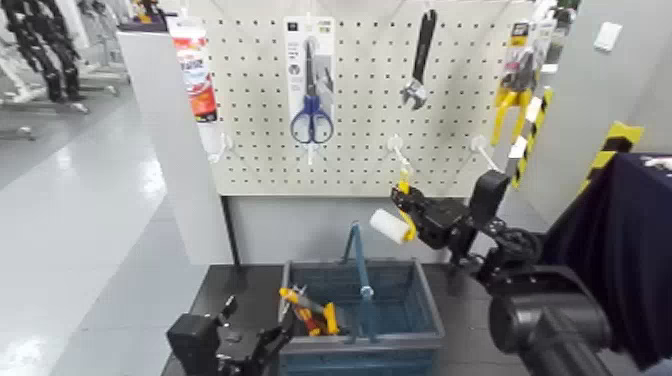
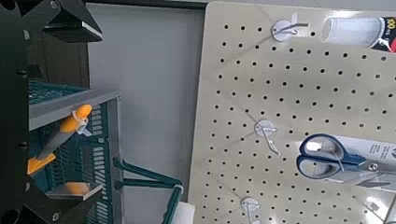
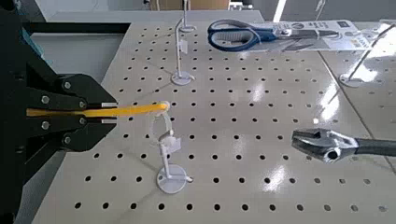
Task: Put the yellow roller into the crate.
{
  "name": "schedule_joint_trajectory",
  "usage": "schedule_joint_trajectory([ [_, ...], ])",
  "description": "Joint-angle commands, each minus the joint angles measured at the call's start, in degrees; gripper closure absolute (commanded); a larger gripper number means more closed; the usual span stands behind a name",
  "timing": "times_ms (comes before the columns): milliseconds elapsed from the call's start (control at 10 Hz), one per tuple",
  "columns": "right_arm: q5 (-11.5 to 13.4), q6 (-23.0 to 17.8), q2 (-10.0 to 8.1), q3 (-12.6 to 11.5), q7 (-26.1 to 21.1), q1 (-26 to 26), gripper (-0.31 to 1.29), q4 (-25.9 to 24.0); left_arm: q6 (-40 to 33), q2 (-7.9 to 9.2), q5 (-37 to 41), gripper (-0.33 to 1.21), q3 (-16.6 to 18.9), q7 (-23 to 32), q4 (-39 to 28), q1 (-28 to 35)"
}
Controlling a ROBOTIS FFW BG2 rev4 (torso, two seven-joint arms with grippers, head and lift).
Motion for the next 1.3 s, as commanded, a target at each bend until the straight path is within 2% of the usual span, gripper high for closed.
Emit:
schedule_joint_trajectory([
  [100,-0.2,2.1,-0.12,-1.2,-0.4,3.9,1.16,-7.9,0.0,0.0,0.0,0.17,0.1,0.0,0.0,0.1],
  [400,-0.5,4.9,-0.12,-3.2,-1.6,8.9,1.16,-16.7,0.2,0.17,0.0,0.17,-0.1,0.0,-0.1,0.0],
  [800,-1.8,8.5,0.5,-5.7,-2.4,14.4,1.16,-22.7,0.3,0.52,0.1,0.17,-0.3,-0.1,-0.1,-0.1],
  [1000,-3.3,9.7,0.41,-6.1,-2.8,15.8,1.16,-22.7,0.3,0.61,0.1,0.17,-0.3,-0.1,-0.1,-0.1],
  [1300,-8.3,10.7,0.41,-6.2,-3.1,16.5,1.16,-17.7,0.3,0.61,0.1,0.17,-0.4,-0.1,-0.1,-0.2],
])
